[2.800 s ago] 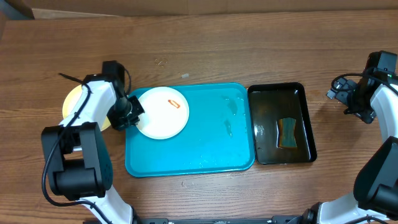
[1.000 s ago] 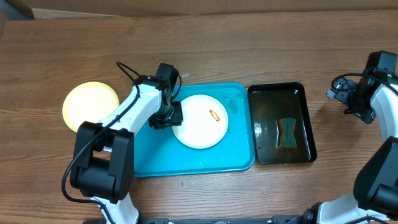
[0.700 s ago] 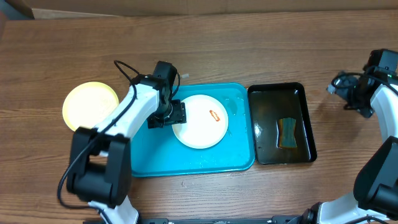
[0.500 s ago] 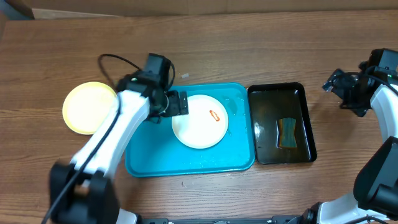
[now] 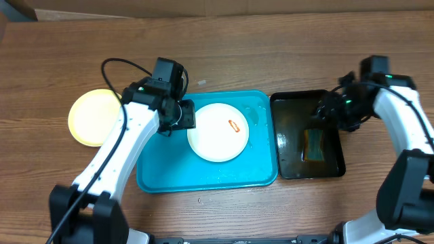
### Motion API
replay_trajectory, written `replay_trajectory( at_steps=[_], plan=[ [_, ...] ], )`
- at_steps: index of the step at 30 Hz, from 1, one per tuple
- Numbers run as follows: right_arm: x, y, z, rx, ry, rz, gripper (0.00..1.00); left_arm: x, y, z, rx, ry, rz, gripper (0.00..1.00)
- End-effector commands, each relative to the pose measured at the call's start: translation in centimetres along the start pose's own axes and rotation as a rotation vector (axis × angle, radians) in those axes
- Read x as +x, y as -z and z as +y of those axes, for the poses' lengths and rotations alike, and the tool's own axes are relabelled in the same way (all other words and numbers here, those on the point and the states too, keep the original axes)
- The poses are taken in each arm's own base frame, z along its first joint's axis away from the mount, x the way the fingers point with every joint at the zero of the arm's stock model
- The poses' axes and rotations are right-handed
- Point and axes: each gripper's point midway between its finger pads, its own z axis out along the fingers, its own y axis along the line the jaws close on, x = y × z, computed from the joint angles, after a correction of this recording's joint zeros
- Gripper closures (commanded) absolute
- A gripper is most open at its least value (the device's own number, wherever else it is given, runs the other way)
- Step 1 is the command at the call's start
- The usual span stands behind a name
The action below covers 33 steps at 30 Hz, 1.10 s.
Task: Clean dirty plates on tray and stack at the side
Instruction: 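Reach the right gripper into the black tray and grasp the sponge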
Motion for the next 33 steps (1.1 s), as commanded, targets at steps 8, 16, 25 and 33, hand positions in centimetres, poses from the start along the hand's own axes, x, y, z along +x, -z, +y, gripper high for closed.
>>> replay_trajectory(
  at_steps=[8,16,25,33],
  plan=[
    [4.8,-3.3,-2.5,0.366,0.055,0.077,0.35,2.3,-4.7,0.7,-0.054,0.047,0.167,0.56],
    [7.7,-6.5,-3.5,0.383,0.076,0.12,0.5,2.5,-5.2,0.7,-0.059,0.045,0.18,0.55],
    [6.1,-5.9,-2.2,0.346,0.14,0.087,0.48,2.3,-5.3,0.7,-0.058,0.055,0.173,0.5],
    [5.0,-5.8,-1.9,0.345,0.136,0.044,0.76,2.3,-5.3,0.7,-0.058,0.055,0.174,0.5]
  ],
)
